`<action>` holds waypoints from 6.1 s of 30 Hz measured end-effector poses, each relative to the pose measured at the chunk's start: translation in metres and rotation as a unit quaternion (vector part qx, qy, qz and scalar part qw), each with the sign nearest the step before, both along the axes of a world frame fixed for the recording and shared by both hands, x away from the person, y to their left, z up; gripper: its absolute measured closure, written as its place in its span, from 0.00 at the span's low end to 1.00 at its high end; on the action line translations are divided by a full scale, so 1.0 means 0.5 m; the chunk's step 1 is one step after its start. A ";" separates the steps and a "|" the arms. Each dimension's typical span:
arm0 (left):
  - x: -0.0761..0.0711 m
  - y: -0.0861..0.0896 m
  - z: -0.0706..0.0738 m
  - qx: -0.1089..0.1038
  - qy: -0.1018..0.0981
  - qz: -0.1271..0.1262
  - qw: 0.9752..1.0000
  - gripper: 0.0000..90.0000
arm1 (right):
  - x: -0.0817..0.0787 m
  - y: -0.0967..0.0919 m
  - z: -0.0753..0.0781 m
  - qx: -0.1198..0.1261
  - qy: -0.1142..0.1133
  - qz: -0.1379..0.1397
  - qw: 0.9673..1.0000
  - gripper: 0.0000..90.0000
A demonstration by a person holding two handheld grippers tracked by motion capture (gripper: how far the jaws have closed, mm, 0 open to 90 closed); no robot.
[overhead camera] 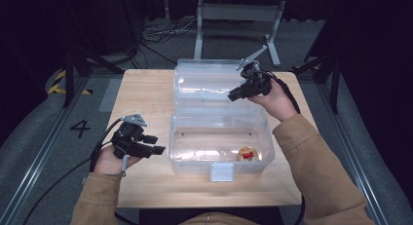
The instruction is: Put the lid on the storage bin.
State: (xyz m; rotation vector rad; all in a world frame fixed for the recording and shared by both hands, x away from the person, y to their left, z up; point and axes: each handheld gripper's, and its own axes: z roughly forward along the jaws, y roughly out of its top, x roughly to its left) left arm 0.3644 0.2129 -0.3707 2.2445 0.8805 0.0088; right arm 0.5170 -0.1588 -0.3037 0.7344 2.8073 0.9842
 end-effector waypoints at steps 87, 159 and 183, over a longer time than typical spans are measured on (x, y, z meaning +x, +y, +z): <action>-0.028 -0.224 -0.078 0.134 -0.008 -0.136 0.982 0.83 | -0.060 -0.004 0.011 0.005 -0.022 -0.007 1.000 0.88; -0.032 -0.221 -0.080 0.130 -0.017 -0.137 0.982 0.83 | -0.202 -0.018 0.005 0.001 -0.047 0.034 0.998 0.90; -0.032 -0.221 -0.081 0.128 -0.017 -0.136 0.982 0.83 | -0.233 -0.017 -0.011 -0.005 -0.045 0.058 0.997 0.90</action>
